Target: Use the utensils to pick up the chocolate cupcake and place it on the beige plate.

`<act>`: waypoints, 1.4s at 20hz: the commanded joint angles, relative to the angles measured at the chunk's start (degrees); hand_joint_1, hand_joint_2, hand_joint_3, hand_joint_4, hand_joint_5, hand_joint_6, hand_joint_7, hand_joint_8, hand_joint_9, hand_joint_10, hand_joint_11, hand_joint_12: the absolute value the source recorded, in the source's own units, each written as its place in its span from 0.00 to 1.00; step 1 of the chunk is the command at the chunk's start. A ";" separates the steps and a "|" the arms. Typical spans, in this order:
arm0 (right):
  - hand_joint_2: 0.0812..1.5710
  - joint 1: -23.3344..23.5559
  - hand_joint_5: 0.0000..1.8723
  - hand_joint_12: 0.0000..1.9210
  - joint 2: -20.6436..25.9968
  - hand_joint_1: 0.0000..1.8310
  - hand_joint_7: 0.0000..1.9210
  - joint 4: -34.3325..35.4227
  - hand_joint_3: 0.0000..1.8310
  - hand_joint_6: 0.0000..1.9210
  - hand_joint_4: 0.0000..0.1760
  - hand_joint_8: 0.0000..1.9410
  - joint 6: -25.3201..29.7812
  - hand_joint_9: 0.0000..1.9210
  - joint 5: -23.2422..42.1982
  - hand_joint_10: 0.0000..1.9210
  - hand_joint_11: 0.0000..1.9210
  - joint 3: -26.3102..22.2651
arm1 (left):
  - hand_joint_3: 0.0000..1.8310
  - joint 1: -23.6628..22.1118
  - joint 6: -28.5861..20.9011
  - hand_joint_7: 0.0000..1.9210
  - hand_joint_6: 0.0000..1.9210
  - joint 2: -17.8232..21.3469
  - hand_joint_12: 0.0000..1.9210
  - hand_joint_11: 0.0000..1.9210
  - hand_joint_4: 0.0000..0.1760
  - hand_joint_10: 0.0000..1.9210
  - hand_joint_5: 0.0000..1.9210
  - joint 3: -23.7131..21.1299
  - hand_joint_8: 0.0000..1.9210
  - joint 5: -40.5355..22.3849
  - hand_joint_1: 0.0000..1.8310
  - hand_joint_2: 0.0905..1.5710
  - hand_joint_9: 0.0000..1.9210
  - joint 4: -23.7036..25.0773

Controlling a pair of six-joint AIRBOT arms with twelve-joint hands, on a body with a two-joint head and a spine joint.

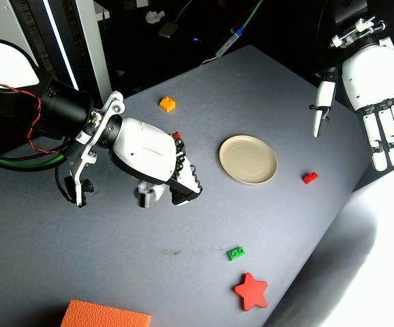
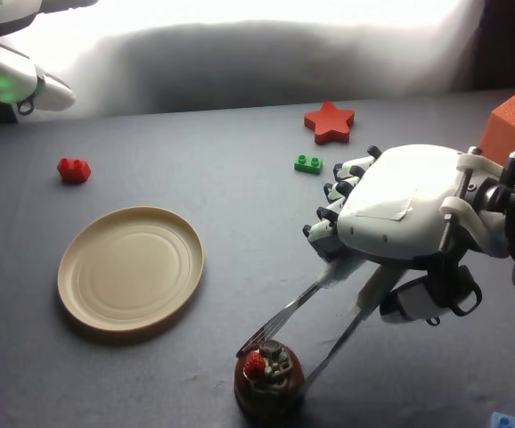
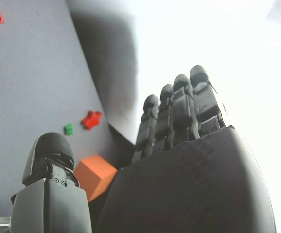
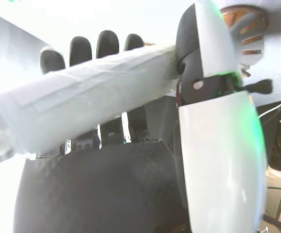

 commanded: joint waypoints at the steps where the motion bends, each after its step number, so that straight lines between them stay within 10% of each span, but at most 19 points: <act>1: 0.80 0.31 0.39 0.96 0.05 0.62 0.34 -1.11 0.00 0.66 0.00 0.82 -0.27 0.21 1.46 0.71 0.11 -0.10 | 0.00 -1.04 0.19 0.02 0.00 0.48 0.06 0.00 0.00 0.00 0.03 0.27 0.00 -5.13 0.14 0.71 0.03 -0.24; 28: 0.81 6.25 0.36 0.92 -0.57 0.61 0.34 -1.11 0.00 0.71 0.00 0.82 13.85 0.24 -0.91 0.72 0.17 2.31 | 0.00 -1.32 0.15 0.04 0.00 0.15 0.09 0.00 0.00 0.00 0.05 0.61 0.00 -5.27 0.16 0.70 0.04 -0.22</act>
